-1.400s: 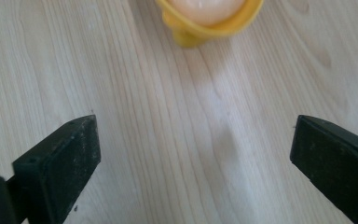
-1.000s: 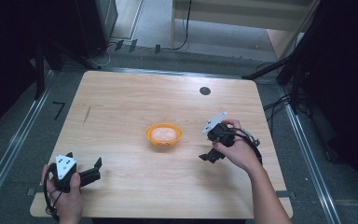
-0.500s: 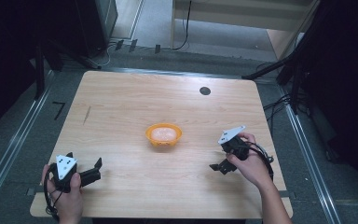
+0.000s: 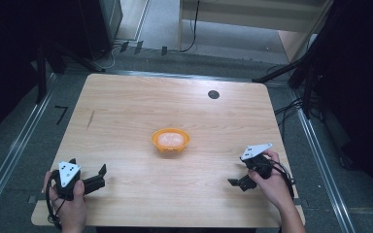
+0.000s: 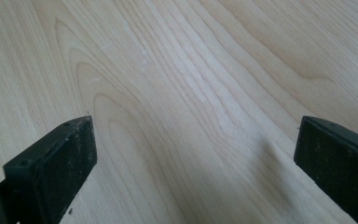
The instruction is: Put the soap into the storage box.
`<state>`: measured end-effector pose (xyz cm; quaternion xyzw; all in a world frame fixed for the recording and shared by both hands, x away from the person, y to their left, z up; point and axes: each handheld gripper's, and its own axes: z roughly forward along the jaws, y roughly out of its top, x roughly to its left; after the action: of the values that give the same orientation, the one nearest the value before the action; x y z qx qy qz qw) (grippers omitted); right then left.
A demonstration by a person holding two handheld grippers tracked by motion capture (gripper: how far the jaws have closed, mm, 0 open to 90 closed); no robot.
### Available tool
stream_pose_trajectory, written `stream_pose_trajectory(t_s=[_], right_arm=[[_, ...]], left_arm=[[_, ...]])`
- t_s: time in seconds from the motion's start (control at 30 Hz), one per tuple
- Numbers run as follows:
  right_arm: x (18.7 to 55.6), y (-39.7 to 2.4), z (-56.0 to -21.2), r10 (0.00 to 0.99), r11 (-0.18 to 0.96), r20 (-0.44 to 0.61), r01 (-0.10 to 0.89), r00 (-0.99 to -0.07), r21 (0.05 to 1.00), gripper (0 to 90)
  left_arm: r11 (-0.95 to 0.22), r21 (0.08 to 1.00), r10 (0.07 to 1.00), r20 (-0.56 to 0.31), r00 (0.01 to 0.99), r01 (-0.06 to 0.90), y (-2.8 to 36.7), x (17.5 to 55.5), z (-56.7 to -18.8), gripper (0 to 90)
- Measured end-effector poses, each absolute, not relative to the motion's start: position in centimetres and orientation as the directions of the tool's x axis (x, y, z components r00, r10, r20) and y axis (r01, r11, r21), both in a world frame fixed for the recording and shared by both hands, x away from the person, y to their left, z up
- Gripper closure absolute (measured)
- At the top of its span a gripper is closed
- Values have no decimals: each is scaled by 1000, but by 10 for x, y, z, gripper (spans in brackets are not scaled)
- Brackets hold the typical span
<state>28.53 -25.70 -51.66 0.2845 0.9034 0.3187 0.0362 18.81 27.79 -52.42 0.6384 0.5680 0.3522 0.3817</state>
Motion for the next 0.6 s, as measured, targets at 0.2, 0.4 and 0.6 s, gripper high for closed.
stream_pose_trajectory(t_s=[0.2,0.4,0.6], right_arm=[[278,-271,-520,569,606,111,507,-815,613,0],[270,-284,-525,592,579,111,517,-798,630,0],[262,-298,-530,621,537,113,527,-775,658,0]], left_arm=[[-64,889,994,17,108,454,277,188,-525,0],[-66,888,994,19,108,455,277,188,-524,0],[-70,887,994,23,108,457,277,188,-524,0]])
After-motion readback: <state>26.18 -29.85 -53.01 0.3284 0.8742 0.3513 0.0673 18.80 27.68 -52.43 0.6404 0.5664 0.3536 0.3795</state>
